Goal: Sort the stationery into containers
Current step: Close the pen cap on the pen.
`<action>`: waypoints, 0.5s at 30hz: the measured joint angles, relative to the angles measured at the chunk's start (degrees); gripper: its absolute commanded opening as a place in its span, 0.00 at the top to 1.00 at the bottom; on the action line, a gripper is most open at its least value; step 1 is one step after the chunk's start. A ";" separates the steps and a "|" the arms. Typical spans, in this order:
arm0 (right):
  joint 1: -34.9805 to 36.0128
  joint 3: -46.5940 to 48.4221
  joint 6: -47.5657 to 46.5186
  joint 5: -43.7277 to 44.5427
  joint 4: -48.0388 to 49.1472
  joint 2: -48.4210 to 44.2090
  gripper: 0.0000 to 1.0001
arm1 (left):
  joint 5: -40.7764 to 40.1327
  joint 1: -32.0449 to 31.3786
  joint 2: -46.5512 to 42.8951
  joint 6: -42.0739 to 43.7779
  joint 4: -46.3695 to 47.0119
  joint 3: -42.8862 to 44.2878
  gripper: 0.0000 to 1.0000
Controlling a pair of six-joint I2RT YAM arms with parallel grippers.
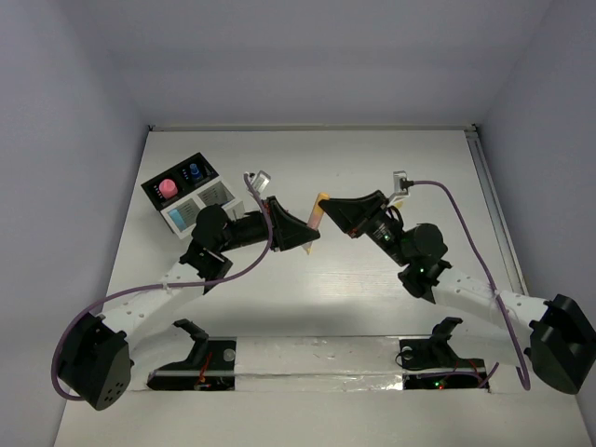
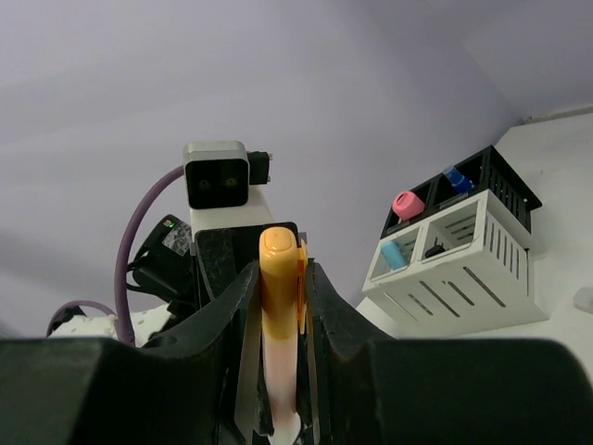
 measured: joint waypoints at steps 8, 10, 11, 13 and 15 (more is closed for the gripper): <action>2.05 1.79 -1.81 2.14 0.15 3.04 1.00 | 2.51 1.88 0.20 -0.22 -1.99 0.57 1.00; 2.38 1.79 -1.81 2.95 0.11 3.13 1.00 | 3.56 2.60 0.09 -0.17 -3.34 1.14 1.00; 2.49 1.79 -1.79 3.13 0.11 3.08 1.00 | 3.80 2.80 -0.13 -0.09 -3.85 1.33 1.00; 2.97 1.92 -1.77 3.54 0.11 2.99 1.00 | 3.80 2.86 -1.09 -0.04 -4.90 1.36 1.00; 3.54 2.91 -1.79 4.24 -0.59 2.99 1.00 | 3.67 3.04 -2.05 -0.07 -5.33 1.33 0.95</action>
